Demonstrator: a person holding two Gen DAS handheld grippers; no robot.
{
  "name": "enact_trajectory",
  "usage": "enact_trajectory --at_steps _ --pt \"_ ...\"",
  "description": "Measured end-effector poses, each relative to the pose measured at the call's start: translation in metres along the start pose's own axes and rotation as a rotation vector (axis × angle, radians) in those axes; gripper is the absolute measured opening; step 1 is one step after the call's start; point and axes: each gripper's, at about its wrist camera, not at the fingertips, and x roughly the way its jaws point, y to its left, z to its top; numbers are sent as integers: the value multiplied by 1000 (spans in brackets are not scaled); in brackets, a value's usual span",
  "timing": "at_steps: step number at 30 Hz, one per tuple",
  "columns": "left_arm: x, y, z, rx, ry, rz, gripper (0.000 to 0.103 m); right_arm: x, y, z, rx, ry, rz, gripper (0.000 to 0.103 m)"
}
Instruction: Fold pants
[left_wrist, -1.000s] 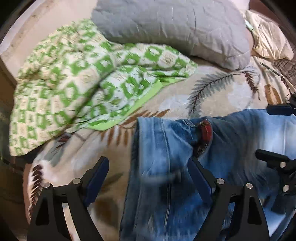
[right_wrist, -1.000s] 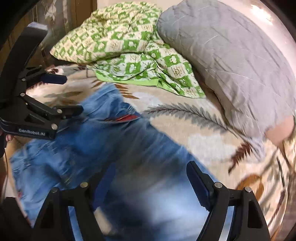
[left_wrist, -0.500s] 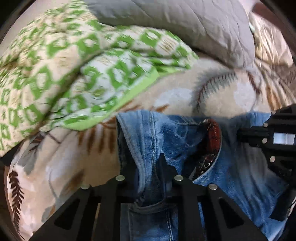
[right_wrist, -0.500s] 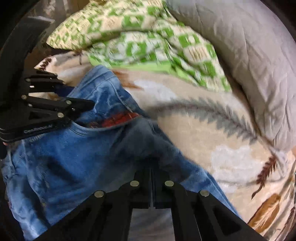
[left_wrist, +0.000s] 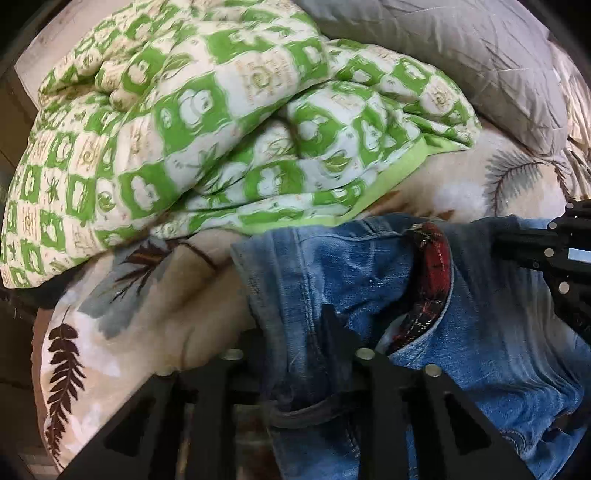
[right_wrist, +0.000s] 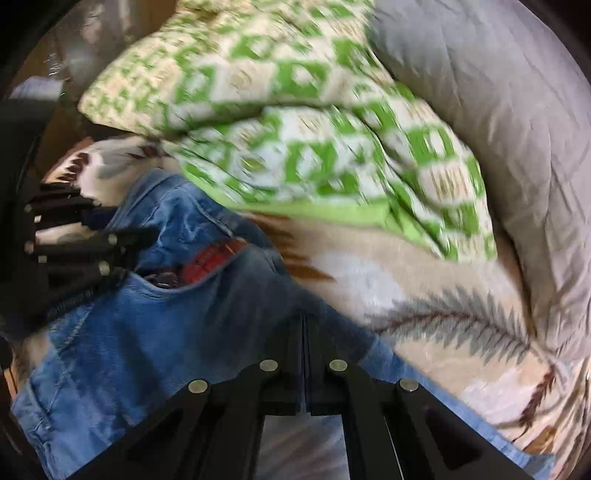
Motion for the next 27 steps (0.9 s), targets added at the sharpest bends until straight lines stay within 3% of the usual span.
enact_trajectory --at_steps 1,2,3,5,7,8,9,10,11,14,20,25,27 --pt "-6 -1 -1 -6 -13 22 64 -2 -6 -3 31 4 17 1" --pt "-16 -1 -2 -13 -36 42 85 -5 -11 -6 51 8 28 1" --pt "-29 -1 -2 -19 -68 46 92 -11 -18 -10 78 13 38 2" --pt "-60 -6 -3 -26 -132 11 92 -27 -35 -22 121 14 36 4" --pt "-83 -19 1 -25 -151 -10 92 -46 -52 -39 155 13 8 16" --pt "-91 -28 2 -18 -157 -21 92 -51 -61 -44 167 8 5 46" --pt "-98 -37 2 -7 -161 -37 92 -64 -72 -56 193 -6 0 88" --pt "-110 -50 -2 11 -170 -59 92 -76 -81 -64 216 -28 -9 97" --pt "-117 -59 -3 24 -177 -69 92 -98 -94 -80 243 -82 -25 98" --pt "-137 -103 -5 88 -189 -100 92 -138 -124 -120 290 -115 -54 98" --pt "-148 -200 -10 260 -187 -224 92 -192 -195 -204 394 -89 -164 98" --pt "-140 -285 -16 459 -184 -261 92 -207 -258 -257 539 -72 -157 98" --pt "-135 -308 -19 521 -193 -263 92 -200 -278 -268 588 -73 -107 97"
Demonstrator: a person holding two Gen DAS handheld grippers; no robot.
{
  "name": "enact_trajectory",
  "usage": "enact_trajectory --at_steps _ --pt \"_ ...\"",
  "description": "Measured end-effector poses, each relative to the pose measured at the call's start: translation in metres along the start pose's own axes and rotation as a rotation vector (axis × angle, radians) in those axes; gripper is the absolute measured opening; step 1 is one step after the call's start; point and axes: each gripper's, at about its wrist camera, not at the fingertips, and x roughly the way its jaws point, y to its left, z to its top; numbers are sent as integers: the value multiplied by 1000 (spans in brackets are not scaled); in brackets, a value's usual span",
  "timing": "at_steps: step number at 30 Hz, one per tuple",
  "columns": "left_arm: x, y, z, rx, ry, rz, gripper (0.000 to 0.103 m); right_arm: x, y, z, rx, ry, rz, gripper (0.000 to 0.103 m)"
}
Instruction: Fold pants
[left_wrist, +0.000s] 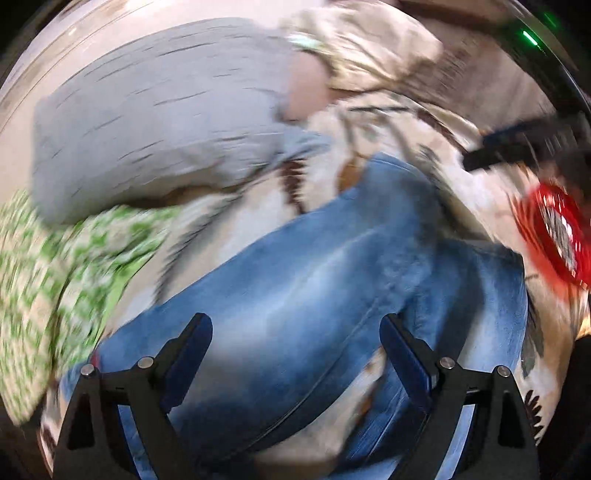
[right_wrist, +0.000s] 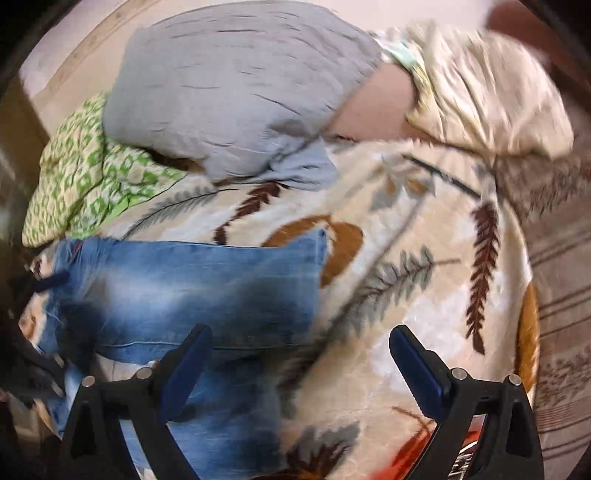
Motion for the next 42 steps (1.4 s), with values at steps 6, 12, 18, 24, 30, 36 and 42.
enact_trajectory --at_steps 6,12,18,24,30,36,42 --pt "47 -36 14 128 25 26 92 57 -20 4 69 90 114 81" --pt "69 -40 15 144 76 -104 2 104 -3 3 8 169 200 12" --pt "78 -55 24 97 51 -166 4 49 -14 18 -18 72 138 11" --pt "74 -57 23 69 121 -87 71 70 -16 4 -11 183 57 37" --pt "7 -44 -4 28 13 -138 91 18 -25 -22 15 83 84 81" --pt "-18 -65 -23 -3 20 -268 91 -9 -15 -77 -7 91 193 81" --pt "10 -116 -24 145 103 -183 91 28 1 -97 -14 175 243 57"
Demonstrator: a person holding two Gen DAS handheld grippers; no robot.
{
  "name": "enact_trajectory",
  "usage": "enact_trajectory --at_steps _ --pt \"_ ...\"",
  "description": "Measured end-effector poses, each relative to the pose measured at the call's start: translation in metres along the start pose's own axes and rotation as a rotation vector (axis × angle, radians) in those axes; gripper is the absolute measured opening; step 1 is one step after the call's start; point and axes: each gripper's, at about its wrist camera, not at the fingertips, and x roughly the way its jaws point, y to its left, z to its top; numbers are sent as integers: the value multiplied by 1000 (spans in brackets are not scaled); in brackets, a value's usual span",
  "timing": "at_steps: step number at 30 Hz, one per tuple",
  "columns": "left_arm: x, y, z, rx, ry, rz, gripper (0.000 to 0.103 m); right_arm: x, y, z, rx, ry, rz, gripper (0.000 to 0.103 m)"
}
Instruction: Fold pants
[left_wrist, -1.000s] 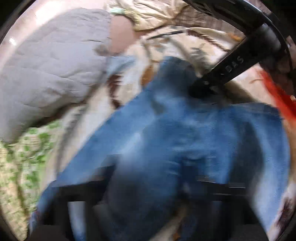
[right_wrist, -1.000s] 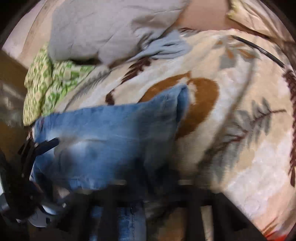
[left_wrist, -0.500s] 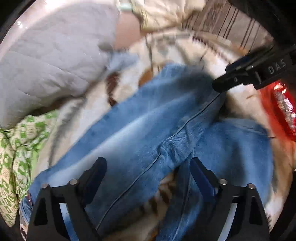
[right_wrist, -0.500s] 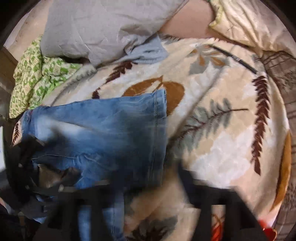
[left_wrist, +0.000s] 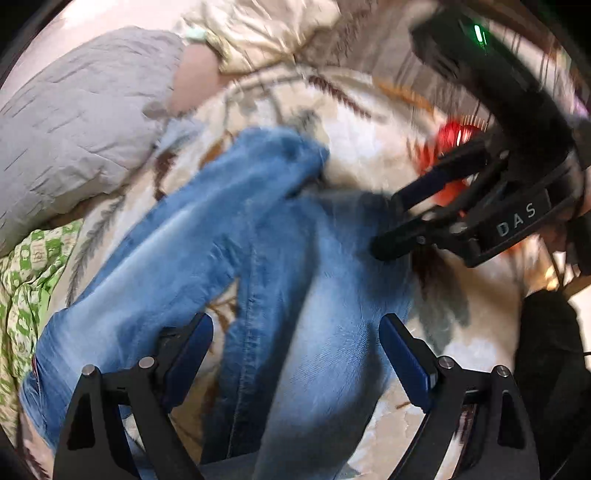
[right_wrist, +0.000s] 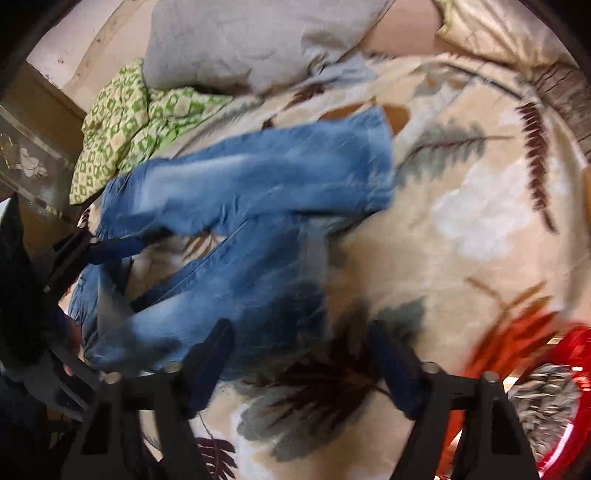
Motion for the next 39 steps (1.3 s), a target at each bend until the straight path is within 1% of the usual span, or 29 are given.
enact_trajectory --at_steps 1,2,3,4,5,6,8,11,12,13,15,16,18,19,20,21,22,23,24,25,26,27,28,29,30,32,35,39 --pt "7 -1 0 7 23 2 91 9 2 0 -12 20 -5 44" --pt "8 -3 -2 17 26 -10 77 14 3 -1 -17 31 -5 30" --pt "7 -5 -5 29 14 -44 26 16 6 -2 -27 28 -18 28" --pt "5 -5 -5 19 21 -83 4 13 9 -2 -43 14 -31 26" --pt "-1 -3 -6 -1 15 -101 6 5 12 -4 -59 -10 -30 21" --pt "-10 -4 -8 1 -11 -99 6 -2 15 -5 -61 -27 -13 18" --pt "-29 -8 -8 22 -52 -122 6 -25 22 -10 -75 -72 -11 17" --pt "-59 -19 -9 56 -129 -171 6 -66 32 -22 -87 -144 -14 17" --pt "-69 -25 -9 68 -156 -198 6 -79 36 -27 -89 -165 -20 17" --pt "-73 -29 -8 74 -164 -212 6 -91 39 -35 -90 -182 -29 17" --pt "-69 -43 -6 89 -158 -226 6 -112 40 -55 -78 -208 -65 16" --pt "-61 -51 -6 95 -142 -241 7 -116 38 -65 -63 -205 -85 16" --pt "-40 -64 -7 95 -89 -272 7 -109 33 -81 -40 -168 -118 16" --pt "-23 -74 -9 109 -46 -271 7 -102 29 -87 -32 -143 -141 16" --pt "-12 -82 -11 126 -20 -256 9 -89 23 -95 -15 -106 -161 16" --pt "1 -89 -13 142 8 -232 14 -78 17 -101 8 -75 -156 16" --pt "12 -96 -16 150 47 -212 21 -71 11 -104 29 -46 -146 16" --pt "16 -100 -17 152 62 -194 33 -64 5 -108 49 -13 -142 17" --pt "13 -101 -17 152 51 -179 49 -62 3 -110 60 -6 -147 18" --pt "5 -101 -17 152 37 -156 63 -65 4 -112 56 -8 -155 19" --pt "-6 -98 -17 146 13 -134 85 -69 6 -112 44 -17 -163 22" --pt "-20 -94 -19 136 -26 -115 88 -77 10 -111 23 -37 -181 32" --pt "-34 -89 -22 128 -66 -109 88 -83 12 -111 13 -52 -190 43" --pt "-49 -83 -27 121 -88 -99 88 -91 14 -110 10 -73 -198 74" --pt "-60 -75 -32 110 -93 -68 88 -101 16 -110 11 -114 -207 85" --pt "-78 -63 -44 85 -93 -20 88 -116 24 -109 -7 -172 -199 85" --pt "-105 -42 -75 35 -60 60 88 -121 39 -104 -34 -196 -166 85" --pt "-140 -19 -120 -9 -7 148 88 -94 74 -99 -106 -170 -124 85"
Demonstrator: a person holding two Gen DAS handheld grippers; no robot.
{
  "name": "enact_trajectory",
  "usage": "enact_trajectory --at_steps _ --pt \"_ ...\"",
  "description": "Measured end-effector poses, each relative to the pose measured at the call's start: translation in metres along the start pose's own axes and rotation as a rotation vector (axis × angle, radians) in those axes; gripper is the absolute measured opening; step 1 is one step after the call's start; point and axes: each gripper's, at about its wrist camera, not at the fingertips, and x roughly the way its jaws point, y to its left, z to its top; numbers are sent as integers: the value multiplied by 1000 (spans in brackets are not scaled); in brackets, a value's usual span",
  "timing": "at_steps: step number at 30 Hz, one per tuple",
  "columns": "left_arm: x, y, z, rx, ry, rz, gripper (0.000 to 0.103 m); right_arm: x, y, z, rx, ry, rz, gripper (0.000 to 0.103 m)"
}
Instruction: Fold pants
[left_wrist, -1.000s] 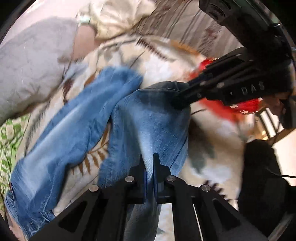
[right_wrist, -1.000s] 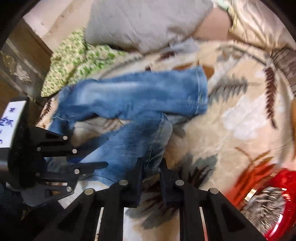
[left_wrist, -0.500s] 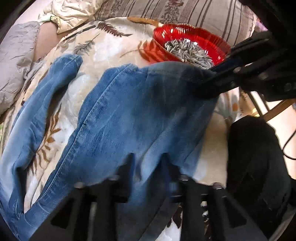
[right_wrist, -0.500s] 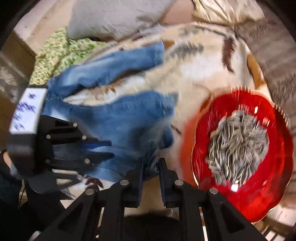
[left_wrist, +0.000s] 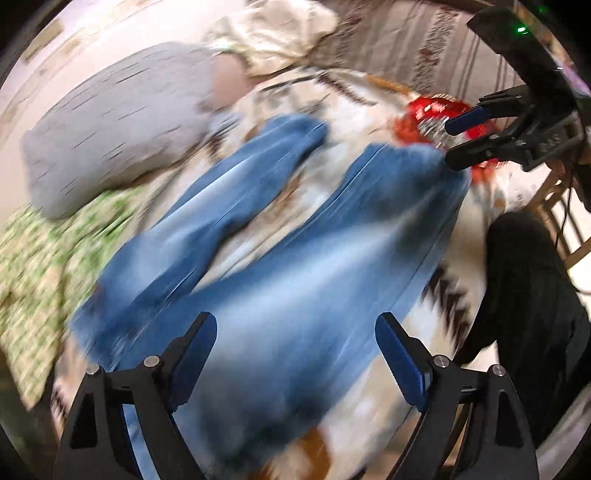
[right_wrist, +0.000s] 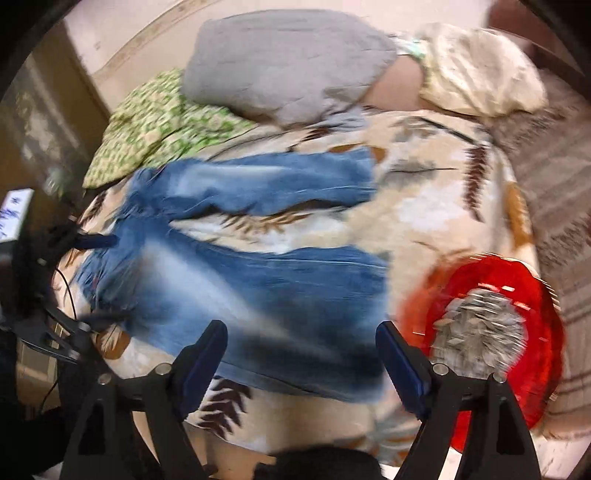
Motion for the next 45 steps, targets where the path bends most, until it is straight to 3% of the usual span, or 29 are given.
enact_trajectory --at_steps 3,9,15,19,22,26,30,31,32,33,34,35,36,39,45 --pt "-19 12 -41 -15 39 79 88 21 31 -1 -57 33 63 85" --pt "-1 30 -109 -65 136 150 88 57 110 -18 -234 98 164 85" --pt "11 71 -166 -202 145 146 88 96 194 -44 -450 148 178 85" --pt "18 101 -196 -254 151 191 88 114 238 -47 -554 134 174 85" --pt "18 123 -214 -325 141 182 88 122 268 -43 -597 117 189 85" --pt "29 141 -223 -340 123 147 89 142 309 -30 -609 105 256 85" --pt "46 155 -225 -384 96 75 98 169 342 -25 -657 103 240 85" --pt "47 158 -227 -400 86 47 97 178 346 -24 -656 113 221 85" --pt "50 161 -230 -421 85 3 84 189 348 -24 -654 134 203 84" --pt "48 159 -232 -427 84 -3 60 198 349 -24 -653 142 178 82" --pt "45 158 -233 -423 77 -31 50 199 350 -24 -657 123 168 79" --pt "42 157 -234 -420 79 -11 35 197 350 -23 -657 109 163 65" --pt "39 160 -236 -429 79 -32 30 193 350 -21 -652 103 170 52" --pt "31 162 -236 -428 80 -48 28 184 351 -17 -654 105 210 41" --pt "-1 170 -252 -448 77 -22 28 157 361 -34 -715 88 302 37"
